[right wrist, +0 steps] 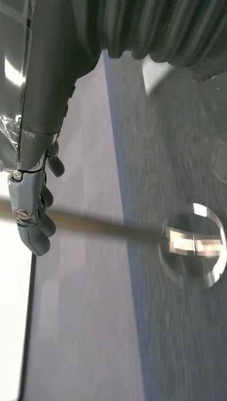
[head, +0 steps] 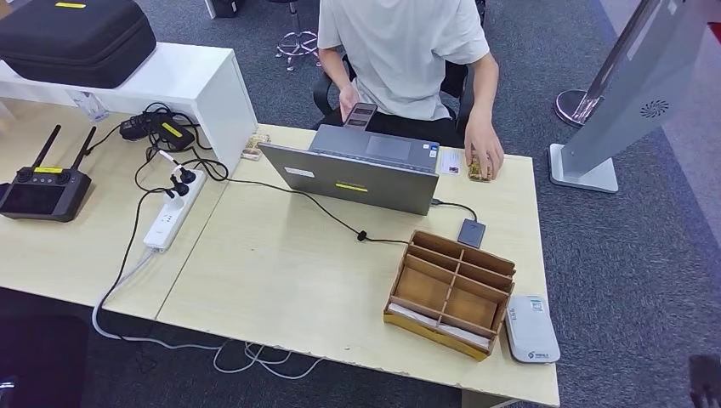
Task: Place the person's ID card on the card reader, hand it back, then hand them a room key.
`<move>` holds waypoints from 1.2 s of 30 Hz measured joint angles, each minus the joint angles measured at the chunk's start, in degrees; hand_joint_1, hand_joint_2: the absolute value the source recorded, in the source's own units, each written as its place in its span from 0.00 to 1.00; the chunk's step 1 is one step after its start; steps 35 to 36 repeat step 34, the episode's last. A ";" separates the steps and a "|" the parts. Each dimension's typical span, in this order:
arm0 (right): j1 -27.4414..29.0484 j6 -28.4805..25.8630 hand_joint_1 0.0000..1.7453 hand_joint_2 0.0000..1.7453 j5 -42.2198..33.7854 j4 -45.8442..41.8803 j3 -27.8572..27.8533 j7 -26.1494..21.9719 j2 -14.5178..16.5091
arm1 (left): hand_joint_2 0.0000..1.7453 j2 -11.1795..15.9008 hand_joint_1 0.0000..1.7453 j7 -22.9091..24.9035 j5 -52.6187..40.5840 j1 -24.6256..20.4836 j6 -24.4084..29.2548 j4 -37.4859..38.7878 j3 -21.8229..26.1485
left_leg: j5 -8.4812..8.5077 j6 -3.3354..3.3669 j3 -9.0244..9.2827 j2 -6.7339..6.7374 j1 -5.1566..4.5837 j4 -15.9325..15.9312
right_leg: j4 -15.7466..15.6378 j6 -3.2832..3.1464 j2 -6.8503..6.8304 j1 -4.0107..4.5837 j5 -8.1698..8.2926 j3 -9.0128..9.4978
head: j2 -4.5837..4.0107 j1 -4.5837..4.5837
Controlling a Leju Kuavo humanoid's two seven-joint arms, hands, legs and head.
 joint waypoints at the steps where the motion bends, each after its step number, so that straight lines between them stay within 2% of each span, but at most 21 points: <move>1: 1.90 -0.19 0.00 1.00 -0.15 0.78 -1.41 -0.22 -0.17 | 1.00 -0.14 0.00 0.31 0.14 0.02 0.10 0.00 0.22 | -0.05 0.00 0.00 0.03 -0.01 0.00 | 0.00 -0.02 0.02 0.00 -0.02 0.00 | 0.00 0.01; 4: 6.16 -0.41 0.00 1.00 -0.05 2.76 -4.72 -0.28 -0.36 | 1.00 -0.40 0.00 0.71 0.29 0.02 0.26 0.00 0.59 | -0.17 -0.07 0.06 0.26 -0.03 -0.02 | 0.00 -0.06 0.24 -0.01 -0.04 -0.04 | 0.01 -0.01; 6: 8.16 -0.16 0.00 1.00 0.75 3.76 -6.09 0.78 -0.36 | 0.50 -0.54 0.00 0.91 0.42 -0.04 0.31 0.00 0.72 | -0.20 -0.10 0.13 0.40 -0.02 -0.02 | 0.00 -0.05 0.37 -0.01 -0.07 -0.05 | 0.01 -0.01; 8: 9.84 0.55 0.00 1.00 1.91 4.67 -7.07 2.34 -0.24 | 0.50 -0.72 0.00 1.16 0.63 -0.04 0.35 0.00 0.91 | -0.21 -0.10 0.15 0.42 -0.01 -0.04 | 0.01 -0.03 0.38 0.00 -0.11 -0.02 | 0.00 0.00; 10: 11.06 1.80 0.00 1.00 3.25 5.67 -7.67 3.79 0.46 | 1.00 -0.95 0.00 1.50 0.78 -0.03 0.31 0.00 1.06 | -0.20 -0.11 0.20 0.48 0.00 -0.06 | 0.02 -0.05 0.44 0.00 -0.10 -0.01 | 0.00 -0.02; 12: 12.28 3.63 0.00 1.00 5.45 6.84 -7.82 5.52 2.44 | 1.00 -1.34 0.00 2.27 0.86 -0.16 0.05 0.00 1.21 | -0.20 -0.14 0.27 0.53 0.08 -0.07 | 0.03 -0.09 0.49 0.07 -0.11 0.05 | 0.00 0.02; 15: 13.97 6.53 0.00 1.00 9.12 8.37 -7.69 8.13 7.08 | 1.00 -1.93 0.00 3.67 1.09 -0.38 -0.16 0.00 1.61 | -0.22 -0.24 0.32 0.53 0.20 -0.08 | 0.04 -0.18 0.50 0.18 -0.11 0.12 | 0.00 0.13; 19: 15.05 8.98 0.00 1.00 10.55 9.96 -7.36 8.33 12.65 | 1.00 -2.33 0.00 4.66 1.22 -0.65 0.09 0.00 1.93 | -0.21 -0.35 0.44 0.59 0.11 -0.15 | 0.18 -0.36 0.58 0.08 -0.15 0.07 | 0.01 -0.12; 24: 15.27 9.78 0.00 1.00 10.89 10.56 -7.31 8.38 14.99 | 1.00 -2.39 0.00 4.79 1.22 -0.68 0.13 0.00 1.99 | -0.19 -0.39 0.47 0.59 0.07 -0.15 | 0.20 -0.38 0.59 0.05 -0.16 0.09 | 0.01 -0.13; 27: 15.36 12.23 0.00 1.00 11.90 10.77 -7.22 8.88 15.77 | 1.00 -2.38 0.00 4.83 1.24 -0.69 0.11 0.00 1.99 | -0.19 -0.39 0.47 0.59 0.05 -0.15 | 0.20 -0.37 0.59 0.04 -0.16 0.10 | 0.01 -0.13; 31: 15.82 16.38 0.00 1.00 15.08 11.22 -3.97 9.01 17.95 | 1.00 -2.32 0.00 4.84 1.86 -0.70 0.33 0.00 2.24 | -0.19 -0.39 0.48 0.60 0.06 -0.15 | 0.20 -0.38 0.59 0.05 -0.16 0.09 | 0.01 -0.12; 36: 16.02 17.16 0.00 1.00 15.14 11.48 -1.74 8.89 19.07 | 1.00 -2.22 0.00 4.84 2.01 -0.70 0.45 0.00 2.38 | -0.19 -0.39 0.48 0.60 0.06 -0.15 | 0.20 -0.38 0.60 0.05 -0.16 0.08 | 0.00 -0.13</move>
